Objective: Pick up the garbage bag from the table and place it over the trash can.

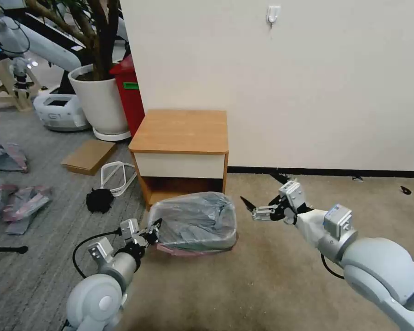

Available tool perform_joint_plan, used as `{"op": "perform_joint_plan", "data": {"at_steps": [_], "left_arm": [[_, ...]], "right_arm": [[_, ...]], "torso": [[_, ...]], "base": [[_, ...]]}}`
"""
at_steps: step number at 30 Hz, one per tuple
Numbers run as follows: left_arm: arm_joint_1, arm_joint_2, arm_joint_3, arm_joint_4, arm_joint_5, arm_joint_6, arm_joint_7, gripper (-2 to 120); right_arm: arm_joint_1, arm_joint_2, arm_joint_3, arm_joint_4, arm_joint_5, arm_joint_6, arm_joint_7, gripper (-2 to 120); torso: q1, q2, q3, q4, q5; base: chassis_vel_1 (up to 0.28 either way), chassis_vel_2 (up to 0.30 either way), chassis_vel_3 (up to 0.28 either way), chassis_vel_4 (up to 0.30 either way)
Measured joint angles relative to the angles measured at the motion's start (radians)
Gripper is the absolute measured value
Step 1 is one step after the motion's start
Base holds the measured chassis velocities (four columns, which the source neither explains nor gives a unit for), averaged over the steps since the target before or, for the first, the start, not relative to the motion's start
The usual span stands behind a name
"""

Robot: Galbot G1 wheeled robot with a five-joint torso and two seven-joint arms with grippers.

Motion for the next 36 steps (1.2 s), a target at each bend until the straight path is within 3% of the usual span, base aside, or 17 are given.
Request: {"op": "perform_joint_plan", "data": {"at_steps": [3, 7, 13, 16, 22, 25, 30, 36], "left_arm": [[0.006, 0.001, 0.007, -0.008, 0.036, 0.0, 0.002, 6], [0.028, 0.004, 0.017, -0.031, 0.128, -0.009, 0.011, 6], [0.058, -0.004, 0.029, -0.052, 0.253, -0.041, 0.037, 6], [0.084, -0.008, 0.03, -0.067, 0.376, -0.07, 0.07, 6], [0.107, -0.02, 0.031, -0.079, 0.478, -0.094, 0.093, 6], [0.119, -0.044, 0.041, -0.076, 0.55, -0.112, 0.1, 6], [0.135, -0.059, 0.046, -0.073, 0.592, -0.124, 0.109, 6], [0.141, -0.068, 0.044, -0.068, 0.606, -0.128, 0.117, 6]], "right_arm": [[0.004, -0.008, -0.012, 0.0, -0.061, 0.019, -0.047, 83], [0.003, -0.014, -0.024, -0.001, -0.262, 0.038, -0.218, 64], [0.016, 0.003, -0.044, 0.006, -0.358, -0.008, -0.361, 43], [0.044, 0.008, -0.085, -0.003, -0.388, -0.039, -0.407, 30], [0.071, 0.018, -0.155, -0.019, -0.383, -0.063, -0.419, 15], [0.154, 0.034, -0.27, -0.039, -0.369, -0.089, -0.411, 0], [0.325, 0.092, -0.432, -0.09, -0.307, -0.128, -0.372, 0], [0.474, 0.161, -0.558, -0.158, -0.266, -0.173, -0.351, 0]], "torso": [[0.0, 0.0, 0.0, -0.0001, 0.0001], [0.0, 0.0, 0.0, -0.0001, 0.0002], [0.0, 0.0, 0.0, -0.0001, 0.0001], [0.0, 0.0, 0.0, 0.0, 0.0001], [0.0, 0.0, 0.0, -0.0001, 0.0002], [0.0, 0.0, 0.0, -0.0003, 0.0002], [0.0, 0.0, 0.0, -0.0001, 0.0002], [0.0, 0.0, 0.0, 0.0, 0.0001]], "base": [[0.0, 0.0, 0.0, 0.0], [0.0, 0.0, 0.0, 0.0], [0.0, 0.0, 0.0, 0.0], [0.0, 0.0, 0.0, 0.0], [0.0, 0.0, 0.0, 0.0], [0.0, 0.0, 0.0, 0.0], [0.0, 0.0, 0.0, 0.0], [0.0, 0.0, 0.0, 0.0]]}}
